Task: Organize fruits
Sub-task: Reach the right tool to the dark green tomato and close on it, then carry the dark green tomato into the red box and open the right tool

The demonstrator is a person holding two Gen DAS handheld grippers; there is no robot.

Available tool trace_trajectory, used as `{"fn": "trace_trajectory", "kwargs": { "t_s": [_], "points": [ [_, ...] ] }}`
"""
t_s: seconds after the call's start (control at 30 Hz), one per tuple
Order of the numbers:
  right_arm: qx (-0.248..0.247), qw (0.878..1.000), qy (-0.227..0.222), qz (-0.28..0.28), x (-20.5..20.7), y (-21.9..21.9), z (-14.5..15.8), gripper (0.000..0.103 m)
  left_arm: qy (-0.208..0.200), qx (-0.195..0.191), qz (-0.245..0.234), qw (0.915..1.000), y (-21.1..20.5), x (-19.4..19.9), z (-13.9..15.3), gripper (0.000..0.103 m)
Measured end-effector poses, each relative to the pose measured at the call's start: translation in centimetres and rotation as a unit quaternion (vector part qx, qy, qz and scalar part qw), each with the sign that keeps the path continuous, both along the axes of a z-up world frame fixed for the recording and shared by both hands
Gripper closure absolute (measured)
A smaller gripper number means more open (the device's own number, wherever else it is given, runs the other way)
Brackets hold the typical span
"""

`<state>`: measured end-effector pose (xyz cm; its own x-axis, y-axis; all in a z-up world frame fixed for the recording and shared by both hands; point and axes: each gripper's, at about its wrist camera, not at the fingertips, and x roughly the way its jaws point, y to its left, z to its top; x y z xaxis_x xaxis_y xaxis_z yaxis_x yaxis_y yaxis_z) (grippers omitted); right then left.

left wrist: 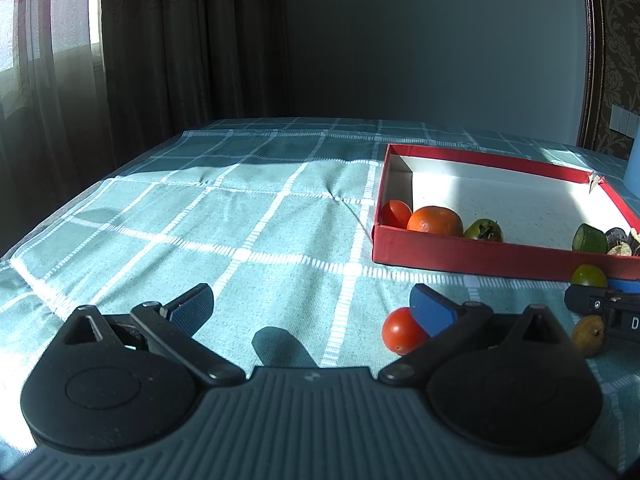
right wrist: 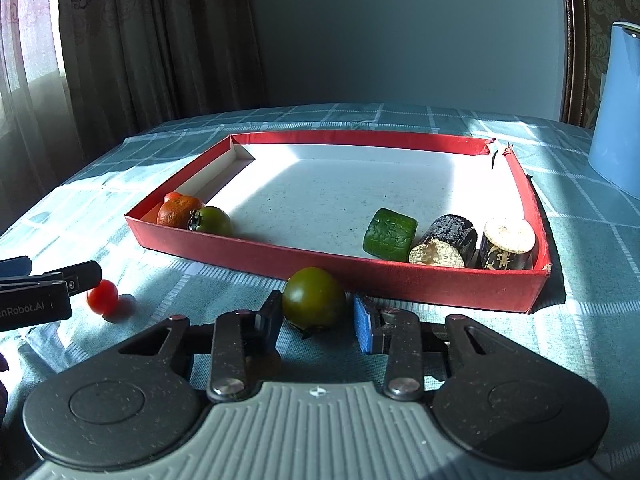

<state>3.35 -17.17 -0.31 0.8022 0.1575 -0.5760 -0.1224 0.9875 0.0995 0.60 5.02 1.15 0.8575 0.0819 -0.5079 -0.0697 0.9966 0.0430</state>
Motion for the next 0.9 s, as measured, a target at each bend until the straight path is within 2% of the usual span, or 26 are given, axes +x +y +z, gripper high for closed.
{"fn": "trace_trajectory", "kwargs": {
  "t_s": [0.2,0.27,0.6,0.77,0.9],
  "points": [
    [0.003,1.0,-0.002,0.004,-0.1,-0.2,-0.1,0.067,0.0,-0.001,0.001,1.0,0.0,0.0,-0.1,0.0],
    [0.004,1.0,-0.004,0.009,-0.1,-0.1,0.0,0.071,0.0,-0.002,0.001,1.0,0.0,0.0,-0.1,0.0],
    [0.026,0.998,-0.044,0.023,-2.0,-0.7,1.4,0.071,0.0,-0.003,-0.002,1.0,0.0,0.0,-0.1,0.0],
    [0.063,0.993,-0.1,-0.02,-2.5,-4.8,4.7,0.071,0.001,-0.003,-0.003,1.0,0.0,0.0,-0.1,0.0],
    [0.062,0.99,-0.116,-0.058,-1.1,-8.4,6.9,0.071,0.002,-0.003,-0.003,1.0,0.0,0.1,-0.1,0.0]
  ]
}}
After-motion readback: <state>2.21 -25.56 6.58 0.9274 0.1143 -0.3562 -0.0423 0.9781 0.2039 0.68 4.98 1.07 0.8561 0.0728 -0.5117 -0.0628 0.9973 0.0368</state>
